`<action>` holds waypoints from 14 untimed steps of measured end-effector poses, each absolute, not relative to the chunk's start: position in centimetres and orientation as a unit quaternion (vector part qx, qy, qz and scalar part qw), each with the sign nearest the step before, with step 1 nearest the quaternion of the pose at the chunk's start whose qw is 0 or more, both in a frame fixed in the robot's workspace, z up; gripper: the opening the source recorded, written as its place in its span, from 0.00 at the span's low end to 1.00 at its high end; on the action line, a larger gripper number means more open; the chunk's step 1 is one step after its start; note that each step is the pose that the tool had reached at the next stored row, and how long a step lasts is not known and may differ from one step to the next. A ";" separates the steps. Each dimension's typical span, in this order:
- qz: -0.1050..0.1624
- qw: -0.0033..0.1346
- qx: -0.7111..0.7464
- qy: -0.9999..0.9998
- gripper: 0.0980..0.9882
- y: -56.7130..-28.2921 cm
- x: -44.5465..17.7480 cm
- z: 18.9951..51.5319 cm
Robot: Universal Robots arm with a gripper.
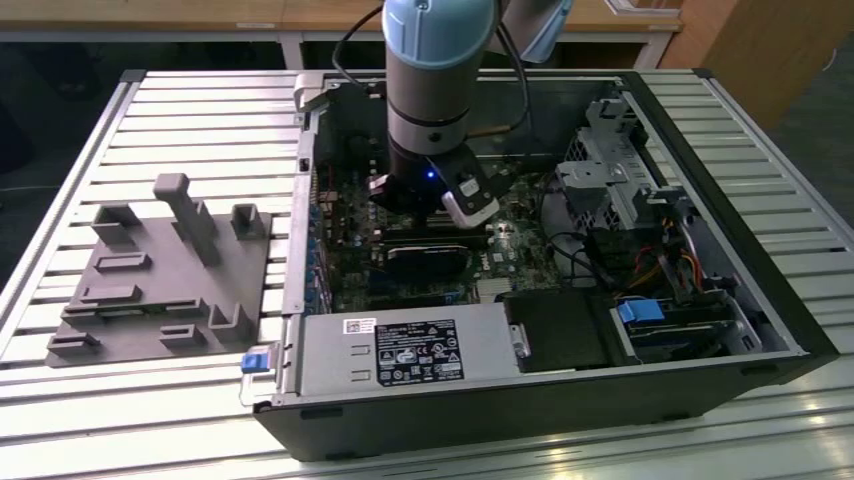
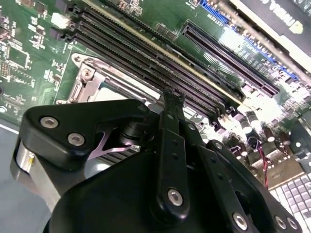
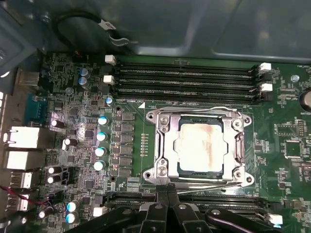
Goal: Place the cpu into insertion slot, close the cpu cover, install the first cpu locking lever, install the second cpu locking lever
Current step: 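Install the second cpu locking lever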
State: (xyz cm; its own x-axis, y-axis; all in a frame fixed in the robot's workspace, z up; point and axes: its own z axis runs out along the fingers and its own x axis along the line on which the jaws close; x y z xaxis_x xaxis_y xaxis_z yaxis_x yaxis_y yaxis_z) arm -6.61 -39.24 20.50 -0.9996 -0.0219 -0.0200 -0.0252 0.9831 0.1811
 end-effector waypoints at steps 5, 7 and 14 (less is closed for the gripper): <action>0.106 0.009 -0.012 0.994 0.01 -39.5 -6.8 20.3; 0.112 0.009 -0.012 0.994 0.01 -39.6 -7.0 20.2; 0.121 0.009 -0.012 0.993 0.01 -39.7 -7.5 19.8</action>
State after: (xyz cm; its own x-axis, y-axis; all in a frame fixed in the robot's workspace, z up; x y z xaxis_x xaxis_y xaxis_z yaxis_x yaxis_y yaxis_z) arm -7.49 -39.65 19.81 -0.9996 -0.0207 -0.0215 -0.0252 0.9705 0.2399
